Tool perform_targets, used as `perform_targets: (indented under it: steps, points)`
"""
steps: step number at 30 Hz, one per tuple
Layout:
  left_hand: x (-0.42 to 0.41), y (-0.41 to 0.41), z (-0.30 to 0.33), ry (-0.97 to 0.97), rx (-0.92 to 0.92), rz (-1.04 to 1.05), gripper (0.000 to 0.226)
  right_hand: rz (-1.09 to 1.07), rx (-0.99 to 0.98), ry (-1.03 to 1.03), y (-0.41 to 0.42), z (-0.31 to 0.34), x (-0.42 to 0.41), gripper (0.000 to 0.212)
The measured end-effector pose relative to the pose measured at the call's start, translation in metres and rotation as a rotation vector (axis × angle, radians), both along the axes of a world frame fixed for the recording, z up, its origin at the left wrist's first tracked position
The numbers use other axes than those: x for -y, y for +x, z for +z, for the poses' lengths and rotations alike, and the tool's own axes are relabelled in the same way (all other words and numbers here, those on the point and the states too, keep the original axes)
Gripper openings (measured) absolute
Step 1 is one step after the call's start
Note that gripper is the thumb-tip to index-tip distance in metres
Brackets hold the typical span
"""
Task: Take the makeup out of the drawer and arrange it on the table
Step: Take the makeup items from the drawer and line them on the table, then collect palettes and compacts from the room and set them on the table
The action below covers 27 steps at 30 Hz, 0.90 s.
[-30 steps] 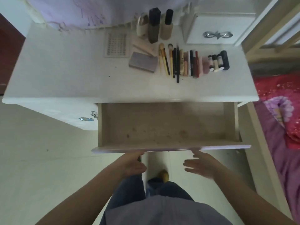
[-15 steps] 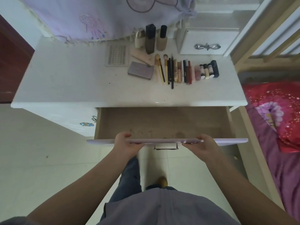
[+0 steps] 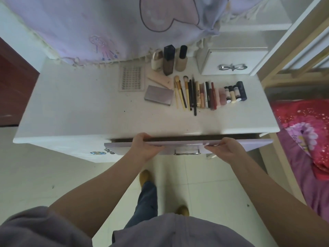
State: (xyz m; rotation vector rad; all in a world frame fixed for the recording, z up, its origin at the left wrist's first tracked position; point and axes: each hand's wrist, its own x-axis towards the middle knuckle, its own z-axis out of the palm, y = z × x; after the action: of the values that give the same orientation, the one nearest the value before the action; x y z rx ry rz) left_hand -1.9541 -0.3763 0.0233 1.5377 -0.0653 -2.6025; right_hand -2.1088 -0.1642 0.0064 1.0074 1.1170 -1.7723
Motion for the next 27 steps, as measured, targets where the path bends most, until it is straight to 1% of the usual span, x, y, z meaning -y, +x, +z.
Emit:
perform_targets:
  steps: [2, 4, 6, 7, 9, 10, 12, 14, 16, 17, 18, 19, 21, 22, 23, 24, 25, 26, 27]
  points:
    - [0.008, -0.004, 0.0, 0.016, -0.027, -0.032, 0.033, 0.0, -0.016, 0.005, -0.005, 0.0, 0.005, 0.05]
    - [0.011, -0.008, -0.002, 0.01, -0.055, -0.067, 0.046, -0.014, -0.03, -0.014, -0.011, -0.001, 0.01, 0.055]
    - [0.014, -0.011, -0.002, 0.01, -0.068, -0.075, 0.05, 0.0, -0.032, -0.034, -0.017, -0.004, 0.011, 0.056]
    - [0.015, -0.012, -0.002, 0.011, -0.065, -0.076, 0.05, 0.041, -0.045, -0.037, -0.018, -0.006, 0.01, 0.051]
    - [0.015, -0.009, -0.004, 0.016, -0.057, -0.102, 0.05, 0.197, -0.105, 0.014, -0.017, -0.007, 0.005, 0.031]
    - [0.015, -0.008, -0.005, -0.008, -0.042, -0.163, 0.047, 0.282, -0.137, 0.059, -0.015, -0.007, 0.002, 0.027]
    - [0.013, -0.007, -0.003, -0.132, 0.034, -0.416, 0.036, 0.459, -0.191, 0.169, -0.014, -0.001, -0.004, 0.025]
    - [0.009, -0.013, 0.009, -0.28, 0.084, -0.729, 0.031, 0.726, -0.276, 0.311, -0.019, 0.013, -0.008, 0.023]
    - [0.005, -0.029, 0.027, -0.432, 0.079, -0.938, 0.028, 1.008, -0.416, 0.469, -0.029, 0.036, -0.005, 0.024]
    - [0.002, -0.042, 0.038, -0.522, 0.068, -0.994, 0.027, 1.138, -0.514, 0.583, -0.036, 0.045, -0.003, 0.026]
    - [-0.001, -0.054, 0.05, -0.626, 0.055, -1.024, 0.027, 1.253, -0.656, 0.737, -0.042, 0.056, -0.001, 0.029]
    - [-0.006, -0.07, 0.061, -0.743, 0.041, -1.039, 0.027, 1.311, -0.847, 0.888, -0.046, 0.065, 0.003, 0.032]
    - [-0.022, -0.1, 0.085, -1.041, 0.028, -1.077, 0.028, 1.276, -1.248, 1.116, -0.05, 0.085, 0.007, 0.037]
    - [-0.031, -0.113, 0.095, -1.256, 0.043, -1.127, 0.029, 1.202, -1.404, 1.208, -0.052, 0.092, 0.007, 0.038]
    - [-0.04, -0.125, 0.103, -1.523, 0.079, -1.195, 0.029, 1.084, -1.521, 1.281, -0.052, 0.096, 0.007, 0.038]
    - [-0.048, -0.133, 0.11, -1.808, 0.139, -1.261, 0.029, 1.026, -1.593, 1.357, -0.052, 0.099, 0.005, 0.038]
    - [-0.056, -0.139, 0.116, -2.075, 0.195, -1.31, 0.029, 1.04, -1.639, 1.43, -0.054, 0.101, 0.003, 0.038]
    - [-0.061, -0.144, 0.119, -2.293, 0.234, -1.322, 0.031, 1.087, -1.655, 1.484, -0.054, 0.103, -0.001, 0.04]
    - [-0.064, -0.15, 0.119, -2.418, 0.257, -1.292, 0.033, 1.142, -1.642, 1.517, -0.055, 0.107, -0.007, 0.044]
